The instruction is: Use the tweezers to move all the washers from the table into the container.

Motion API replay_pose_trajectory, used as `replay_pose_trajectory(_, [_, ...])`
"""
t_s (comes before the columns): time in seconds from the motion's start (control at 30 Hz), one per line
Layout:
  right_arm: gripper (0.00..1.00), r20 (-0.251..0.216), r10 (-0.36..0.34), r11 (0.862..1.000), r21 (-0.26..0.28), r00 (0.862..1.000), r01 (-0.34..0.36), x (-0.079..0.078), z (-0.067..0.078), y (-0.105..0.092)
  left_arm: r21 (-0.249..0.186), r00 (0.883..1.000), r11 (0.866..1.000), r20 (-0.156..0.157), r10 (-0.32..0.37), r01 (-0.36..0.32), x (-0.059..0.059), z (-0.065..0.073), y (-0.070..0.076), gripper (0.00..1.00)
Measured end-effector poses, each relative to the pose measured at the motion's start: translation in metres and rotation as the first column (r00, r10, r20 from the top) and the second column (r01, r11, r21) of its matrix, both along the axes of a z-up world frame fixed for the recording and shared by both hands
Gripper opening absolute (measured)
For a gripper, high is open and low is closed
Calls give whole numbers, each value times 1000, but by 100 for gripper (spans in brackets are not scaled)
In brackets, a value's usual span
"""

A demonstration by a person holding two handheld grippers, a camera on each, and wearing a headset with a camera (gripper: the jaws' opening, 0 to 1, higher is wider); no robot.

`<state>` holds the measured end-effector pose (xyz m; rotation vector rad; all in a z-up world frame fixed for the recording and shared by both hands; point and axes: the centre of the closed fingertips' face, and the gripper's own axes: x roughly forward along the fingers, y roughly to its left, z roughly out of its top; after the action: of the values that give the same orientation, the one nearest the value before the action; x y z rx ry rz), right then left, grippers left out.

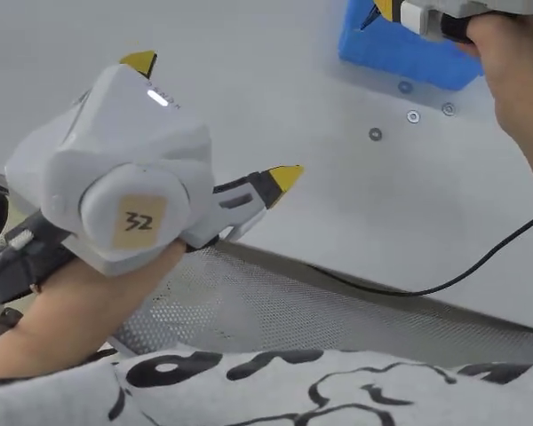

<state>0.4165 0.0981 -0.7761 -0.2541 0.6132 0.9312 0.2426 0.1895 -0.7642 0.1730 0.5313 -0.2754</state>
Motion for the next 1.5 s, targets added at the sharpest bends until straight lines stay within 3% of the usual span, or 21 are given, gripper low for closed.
replay_pose_trajectory(0.1, [4, 15, -9, 999, 34, 1000, 8, -10, 19, -5, 1, 1000, 1000, 4, 0, 0, 0, 1, 1, 98])
replay_pose_trajectory(0.27, [4, 25, -30, 998, 56, 999, 29, -25, 37, -14, -2, 1000, 1000, 0, 4, -4, 0, 0, 2, 99])
replay_pose_trajectory(0.5, [4, -3, -70, 996, 60, 998, 71, -46, 42, -25, 5, 1000, 1000, -6, -4, 4, -1, -2, 1, 99])
replay_pose_trajectory(0.63, [4, -24, -96, 995, 34, 995, 97, -58, 31, -35, -2, 1000, 1000, -24, -12, 12, -2, -4, -1, 98])
replay_pose_trajectory(0.8, [4, -60, -132, 991, -12, 989, 132, -69, 13, -48, -2, 1000, 1000, -15, -17, 17, -2, -2, -3, 98])
replay_pose_trajectory(1.0, [4, -139, -133, 991, -7, 981, 133, -87, -5, -44, 7, 1000, 1000, -20, -22, 22, -3, -2, -3, 98])
replay_pose_trajectory(1.13, [4, -114, -103, 991, -95, 988, 92, -95, -24, -46, 21, 999, 999, -18, -32, 32, -3, -1, -5, 97])
replay_pose_trajectory(1.23, [4, -99, -93, 991, -108, 991, 82, -97, -26, -46, 26, 999, 999, -19, -40, 40, -3, -1, -6, 98])
replay_pose_trajectory(1.5, [4, -122, -111, 990, -104, 986, 99, -93, -35, -49, 27, 999, 999, -27, -35, 36, -3, -3, -5, 98])
